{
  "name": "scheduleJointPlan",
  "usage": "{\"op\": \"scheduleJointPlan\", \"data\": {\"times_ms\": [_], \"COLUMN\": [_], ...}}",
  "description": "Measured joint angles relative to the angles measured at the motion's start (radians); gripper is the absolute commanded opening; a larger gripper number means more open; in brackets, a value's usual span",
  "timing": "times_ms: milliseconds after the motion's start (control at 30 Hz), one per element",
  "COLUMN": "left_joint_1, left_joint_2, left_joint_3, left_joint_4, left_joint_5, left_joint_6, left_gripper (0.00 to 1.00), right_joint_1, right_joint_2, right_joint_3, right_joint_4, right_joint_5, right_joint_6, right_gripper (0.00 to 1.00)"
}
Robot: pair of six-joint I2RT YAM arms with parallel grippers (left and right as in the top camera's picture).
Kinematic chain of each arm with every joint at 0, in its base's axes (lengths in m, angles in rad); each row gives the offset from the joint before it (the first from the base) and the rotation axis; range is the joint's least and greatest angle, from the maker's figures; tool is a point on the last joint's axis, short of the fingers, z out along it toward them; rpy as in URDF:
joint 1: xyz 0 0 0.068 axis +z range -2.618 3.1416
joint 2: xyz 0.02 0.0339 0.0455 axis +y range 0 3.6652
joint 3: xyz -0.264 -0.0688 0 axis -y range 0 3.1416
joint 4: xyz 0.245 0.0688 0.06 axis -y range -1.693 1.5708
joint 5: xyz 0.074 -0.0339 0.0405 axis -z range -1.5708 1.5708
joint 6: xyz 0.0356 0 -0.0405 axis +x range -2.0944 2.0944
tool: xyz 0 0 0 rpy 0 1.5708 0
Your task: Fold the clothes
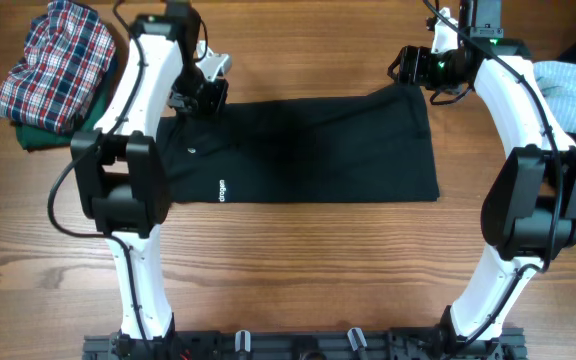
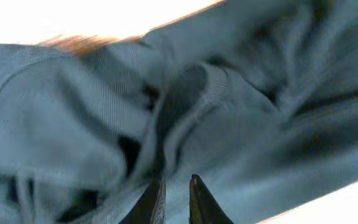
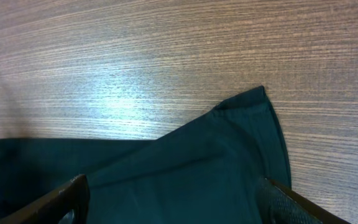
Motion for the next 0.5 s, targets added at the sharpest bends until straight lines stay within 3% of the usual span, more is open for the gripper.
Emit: {"op": "scheduleJointPlan", "data": {"times_ms": [167,367,500], "left_joint_1": [0.0,0.0,0.0], "left_joint_2": [0.0,0.0,0.0], "left_joint_3": [-0.06,-0.06,-0.06], "left_joint_4": [0.127,0.182,0.212], "left_joint_5": [0.0,0.048,0.094], "left_joint_6": [0.021,0.111,0.177], "left_gripper": [0.44,0.56,0.59], "right_joint_1": [0.0,0.0,0.0], "right_joint_2": [0.0,0.0,0.0], "right_joint_3": [0.0,0.0,0.0], "right_joint_4": [-0.001,-0.002,-0.001], "right_joint_5": [-0.002,-0.002,-0.002], "right_joint_6": [-0.003,-0.003,-0.003], "right_gripper": [0.86,0.86,0.86]}}
